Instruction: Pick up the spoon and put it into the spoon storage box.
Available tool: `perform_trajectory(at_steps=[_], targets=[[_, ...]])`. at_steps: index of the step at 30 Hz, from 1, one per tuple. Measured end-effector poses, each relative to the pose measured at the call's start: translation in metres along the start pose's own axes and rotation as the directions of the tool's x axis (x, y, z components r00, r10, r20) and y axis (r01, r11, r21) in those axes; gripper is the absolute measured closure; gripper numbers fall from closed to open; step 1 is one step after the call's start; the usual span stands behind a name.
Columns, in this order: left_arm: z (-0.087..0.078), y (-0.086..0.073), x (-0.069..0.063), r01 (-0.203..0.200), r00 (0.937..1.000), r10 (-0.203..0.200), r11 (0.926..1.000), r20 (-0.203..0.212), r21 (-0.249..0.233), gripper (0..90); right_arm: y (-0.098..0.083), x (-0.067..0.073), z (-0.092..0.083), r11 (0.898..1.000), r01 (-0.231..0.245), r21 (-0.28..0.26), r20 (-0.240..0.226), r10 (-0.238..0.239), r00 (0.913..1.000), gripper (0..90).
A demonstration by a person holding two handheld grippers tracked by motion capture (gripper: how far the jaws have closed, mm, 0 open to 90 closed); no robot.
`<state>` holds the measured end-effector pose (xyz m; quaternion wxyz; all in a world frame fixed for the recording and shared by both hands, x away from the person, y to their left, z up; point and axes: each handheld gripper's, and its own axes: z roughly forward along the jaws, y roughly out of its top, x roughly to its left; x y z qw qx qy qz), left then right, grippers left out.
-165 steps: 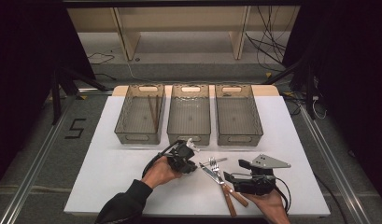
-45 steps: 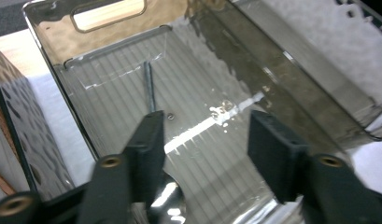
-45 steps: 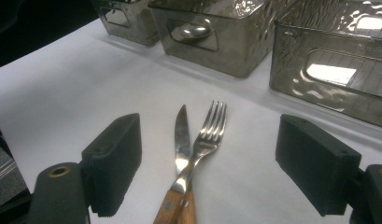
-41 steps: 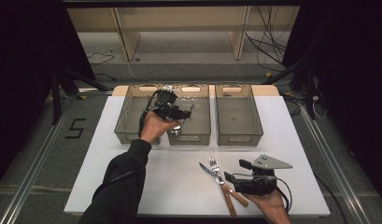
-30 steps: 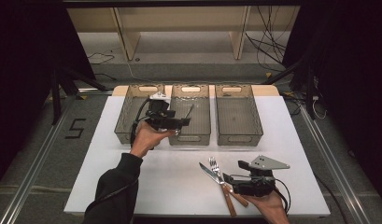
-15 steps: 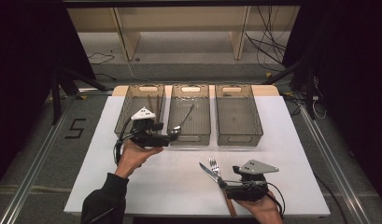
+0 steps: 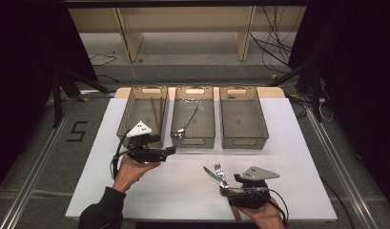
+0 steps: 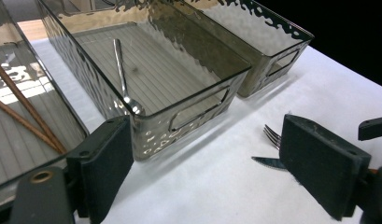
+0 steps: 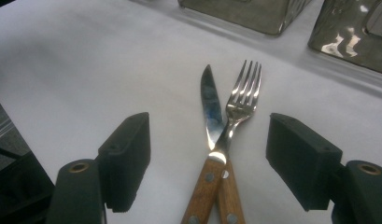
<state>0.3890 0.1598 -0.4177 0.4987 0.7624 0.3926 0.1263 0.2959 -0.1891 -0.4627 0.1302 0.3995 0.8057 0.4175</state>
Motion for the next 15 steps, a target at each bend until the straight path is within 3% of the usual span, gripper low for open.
perform_trajectory(at_steps=[15], targets=[[-0.006,-0.029,-0.006,-0.060,0.9982,0.060,0.9980,0.000,-0.022,16.2,-0.003,0.003,0.003,1.000,-0.005,0.017,0.006,0.005,1.0000,33.9]])
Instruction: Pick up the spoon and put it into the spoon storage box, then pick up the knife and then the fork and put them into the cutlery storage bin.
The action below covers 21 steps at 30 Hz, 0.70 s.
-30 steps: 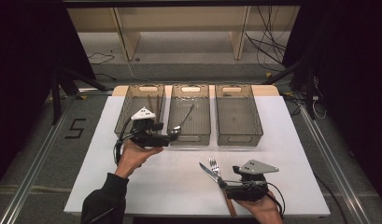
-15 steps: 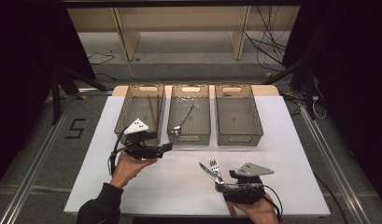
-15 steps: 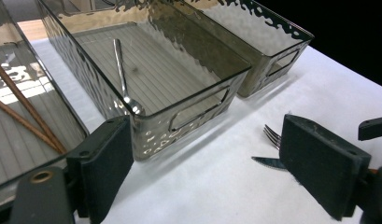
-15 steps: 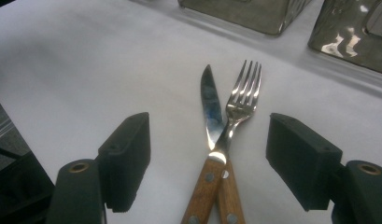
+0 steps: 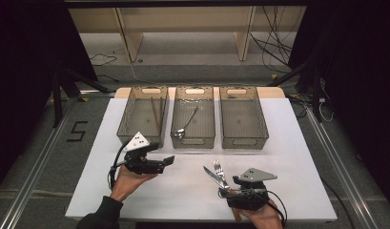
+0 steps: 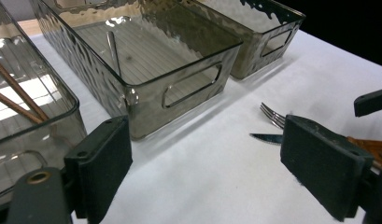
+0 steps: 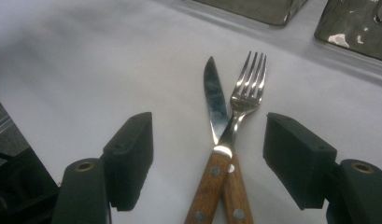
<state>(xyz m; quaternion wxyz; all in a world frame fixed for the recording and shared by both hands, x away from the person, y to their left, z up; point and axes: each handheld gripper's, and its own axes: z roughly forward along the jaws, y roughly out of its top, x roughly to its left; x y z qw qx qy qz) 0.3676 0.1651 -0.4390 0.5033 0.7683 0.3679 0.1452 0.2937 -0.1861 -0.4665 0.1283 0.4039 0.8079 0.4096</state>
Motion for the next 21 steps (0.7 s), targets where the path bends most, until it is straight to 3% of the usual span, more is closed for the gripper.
perform_trajectory(at_steps=[11,21], targets=[[-0.005,-0.020,-0.003,-0.040,0.9988,0.040,0.9992,-0.029,-0.006,16.2,-0.003,0.003,0.001,1.000,-0.001,0.019,0.017,0.000,0.9998,37.8],[-0.010,-0.033,-0.006,-0.039,0.9988,0.038,0.9986,-0.032,-0.037,16.2,-0.007,0.004,-0.002,1.000,-0.016,0.022,0.023,0.015,0.9996,45.1]])
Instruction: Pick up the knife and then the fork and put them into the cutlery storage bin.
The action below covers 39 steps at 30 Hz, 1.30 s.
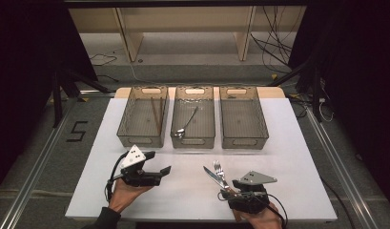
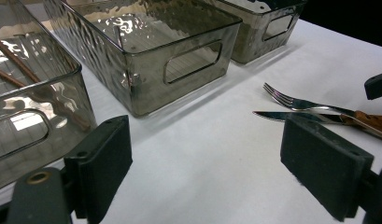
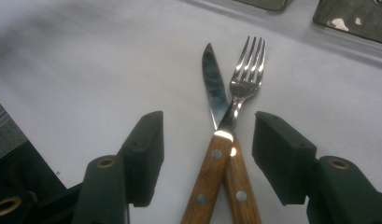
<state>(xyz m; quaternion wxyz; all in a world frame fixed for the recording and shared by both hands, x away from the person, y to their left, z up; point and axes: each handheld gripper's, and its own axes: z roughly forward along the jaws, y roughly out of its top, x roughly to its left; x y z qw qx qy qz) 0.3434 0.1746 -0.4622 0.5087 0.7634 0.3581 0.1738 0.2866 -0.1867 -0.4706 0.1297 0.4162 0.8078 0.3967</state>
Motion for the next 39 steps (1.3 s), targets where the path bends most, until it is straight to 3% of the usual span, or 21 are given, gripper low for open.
perform_trajectory(at_steps=[20,39], targets=[[-0.001,-0.006,-0.003,-0.004,1.0000,0.004,1.0000,0.007,0.009,16.2,-0.007,0.011,0.003,0.999,0.002,0.042,0.029,-0.004,0.9996,56.3],[-0.001,-0.007,-0.005,-0.008,0.9999,0.008,1.0000,0.009,0.006,16.3,-0.014,0.017,0.017,0.994,0.011,0.106,0.071,-0.019,0.9973,62.7]])
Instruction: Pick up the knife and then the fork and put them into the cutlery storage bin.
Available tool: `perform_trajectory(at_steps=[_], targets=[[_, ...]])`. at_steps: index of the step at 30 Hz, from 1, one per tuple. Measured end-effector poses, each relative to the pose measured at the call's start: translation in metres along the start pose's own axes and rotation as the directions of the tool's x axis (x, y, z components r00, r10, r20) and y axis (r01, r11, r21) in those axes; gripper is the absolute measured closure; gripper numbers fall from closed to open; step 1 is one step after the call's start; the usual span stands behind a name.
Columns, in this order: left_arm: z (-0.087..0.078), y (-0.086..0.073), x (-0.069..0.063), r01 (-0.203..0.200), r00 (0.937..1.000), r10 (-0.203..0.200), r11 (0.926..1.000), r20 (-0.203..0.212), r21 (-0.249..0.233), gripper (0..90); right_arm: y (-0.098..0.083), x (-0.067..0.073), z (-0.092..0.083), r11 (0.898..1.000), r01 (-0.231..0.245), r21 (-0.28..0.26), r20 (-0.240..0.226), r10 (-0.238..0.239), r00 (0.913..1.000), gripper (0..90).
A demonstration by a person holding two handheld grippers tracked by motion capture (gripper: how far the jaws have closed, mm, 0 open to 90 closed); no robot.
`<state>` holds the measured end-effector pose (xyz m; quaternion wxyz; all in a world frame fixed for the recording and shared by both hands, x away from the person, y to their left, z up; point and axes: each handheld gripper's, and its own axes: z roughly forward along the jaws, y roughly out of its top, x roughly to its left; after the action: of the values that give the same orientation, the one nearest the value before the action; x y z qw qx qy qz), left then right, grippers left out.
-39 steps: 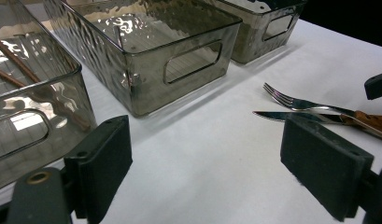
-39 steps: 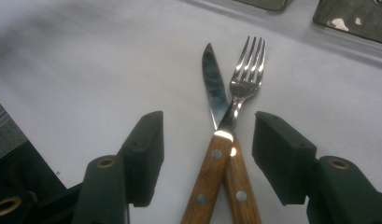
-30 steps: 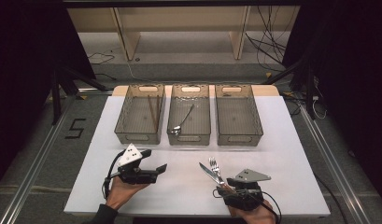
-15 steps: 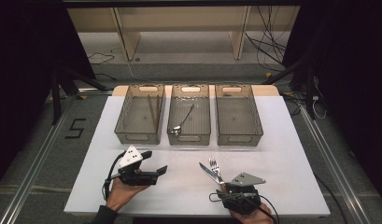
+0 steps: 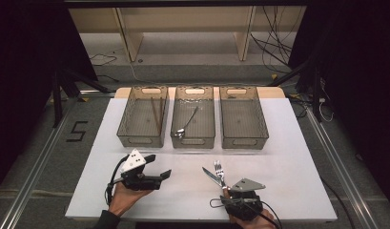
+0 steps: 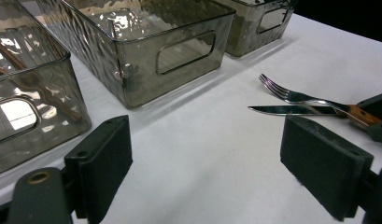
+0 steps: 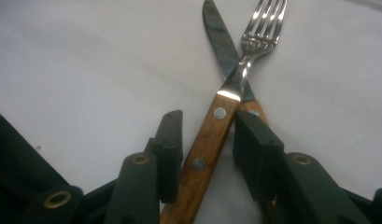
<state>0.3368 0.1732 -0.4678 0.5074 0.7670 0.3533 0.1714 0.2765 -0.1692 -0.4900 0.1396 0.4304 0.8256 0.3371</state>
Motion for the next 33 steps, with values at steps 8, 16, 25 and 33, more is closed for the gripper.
perform_trajectory(at_steps=[8,16,25,33], targets=[[0.0008,-0.0003,-0.0004,-0.009,1.0000,0.009,1.0000,-0.003,0.002,16.5,-0.0001,0.0037,0.0013,1.000,-0.002,-0.003,0.022,0.002,0.9998,65.2],[0.0012,-0.0005,-0.0006,-0.009,1.0000,0.009,1.0000,-0.004,0.002,16.5,0.0010,0.0039,0.0024,1.000,-0.015,-0.004,0.029,0.015,0.9995,73.9],[0.0011,-0.0006,0.0002,-0.005,1.0000,0.005,1.0000,-0.003,0.004,16.4,0.0017,0.0005,0.0033,0.998,-0.068,-0.019,0.011,0.068,0.9976,76.9],[0.0004,-0.0007,0.0009,-0.001,1.0000,0.001,1.0000,-0.003,0.002,16.5,0.0036,-0.0010,0.0011,0.997,-0.067,-0.033,-0.017,0.066,0.9977,77.3]])
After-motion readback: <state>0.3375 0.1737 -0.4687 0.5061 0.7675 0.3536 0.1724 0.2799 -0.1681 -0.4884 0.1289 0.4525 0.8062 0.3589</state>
